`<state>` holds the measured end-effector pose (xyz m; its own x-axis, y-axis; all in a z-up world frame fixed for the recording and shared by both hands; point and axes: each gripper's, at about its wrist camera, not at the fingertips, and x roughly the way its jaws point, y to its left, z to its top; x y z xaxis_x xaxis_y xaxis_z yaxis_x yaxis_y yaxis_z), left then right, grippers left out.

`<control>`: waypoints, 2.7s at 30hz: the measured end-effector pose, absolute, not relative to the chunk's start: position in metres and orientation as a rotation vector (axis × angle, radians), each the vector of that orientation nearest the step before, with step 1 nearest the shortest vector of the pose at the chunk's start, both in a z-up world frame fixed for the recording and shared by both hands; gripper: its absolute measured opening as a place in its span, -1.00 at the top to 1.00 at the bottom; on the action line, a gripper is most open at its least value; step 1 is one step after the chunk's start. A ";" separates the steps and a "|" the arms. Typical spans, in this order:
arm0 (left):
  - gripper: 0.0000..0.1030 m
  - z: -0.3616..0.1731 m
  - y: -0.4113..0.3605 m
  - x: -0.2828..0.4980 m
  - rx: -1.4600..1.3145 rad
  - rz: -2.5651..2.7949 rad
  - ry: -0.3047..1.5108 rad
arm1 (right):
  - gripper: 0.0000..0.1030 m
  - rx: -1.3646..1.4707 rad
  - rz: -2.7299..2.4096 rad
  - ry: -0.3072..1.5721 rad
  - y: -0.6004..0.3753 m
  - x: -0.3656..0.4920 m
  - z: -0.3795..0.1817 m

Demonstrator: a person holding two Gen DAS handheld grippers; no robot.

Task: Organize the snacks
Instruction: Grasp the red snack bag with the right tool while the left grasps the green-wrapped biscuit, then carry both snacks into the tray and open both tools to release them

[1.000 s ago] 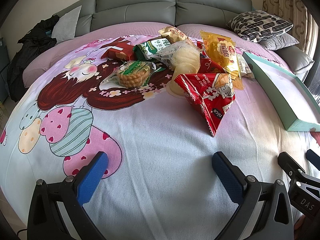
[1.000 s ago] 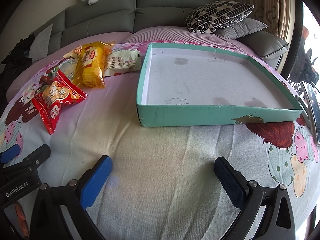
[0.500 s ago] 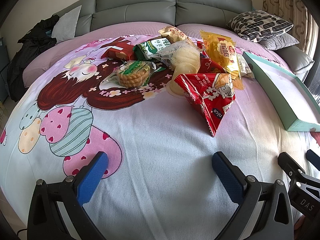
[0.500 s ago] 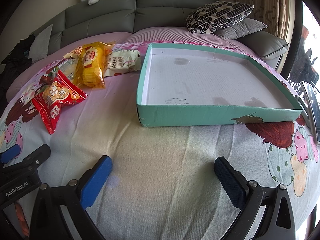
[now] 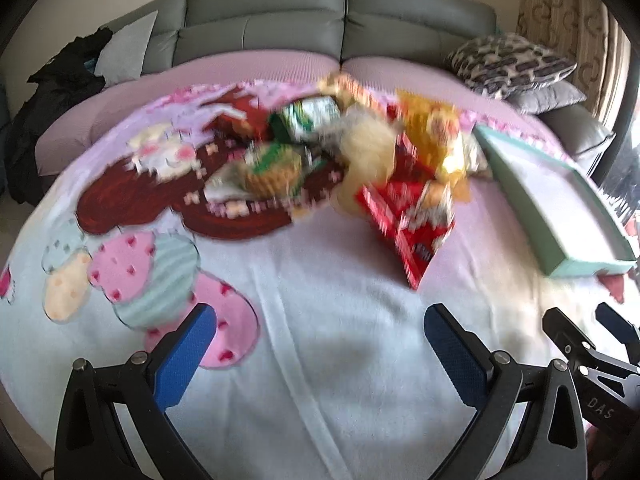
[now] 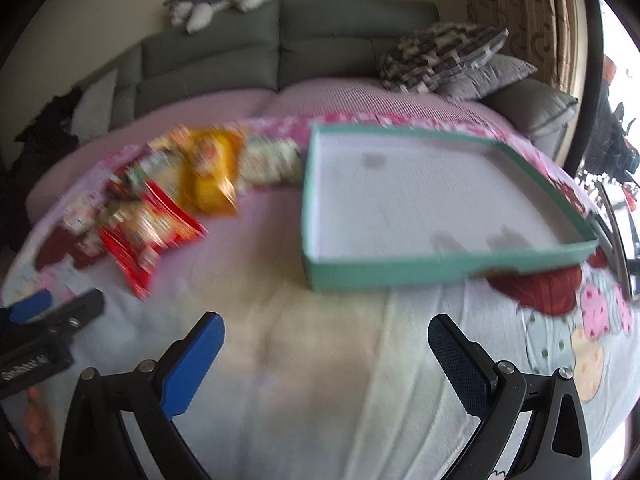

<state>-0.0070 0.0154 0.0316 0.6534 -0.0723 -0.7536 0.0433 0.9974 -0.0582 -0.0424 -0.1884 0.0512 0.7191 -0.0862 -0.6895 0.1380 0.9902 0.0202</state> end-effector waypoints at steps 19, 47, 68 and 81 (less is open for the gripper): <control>-0.99 0.062 0.076 0.085 -0.090 -0.043 0.946 | -0.70 0.267 0.124 0.850 -0.122 0.037 0.067; -0.11 0.033 0.065 0.127 -0.122 -0.113 1.023 | 0.22 0.407 0.203 0.944 -0.121 0.059 0.045; -0.04 0.069 0.054 0.075 -0.158 -0.099 0.999 | 0.25 0.464 0.187 0.852 -0.160 0.014 0.082; -0.04 0.131 -0.030 0.080 -0.052 -0.263 0.898 | 0.25 0.458 0.027 0.776 -0.257 0.023 0.105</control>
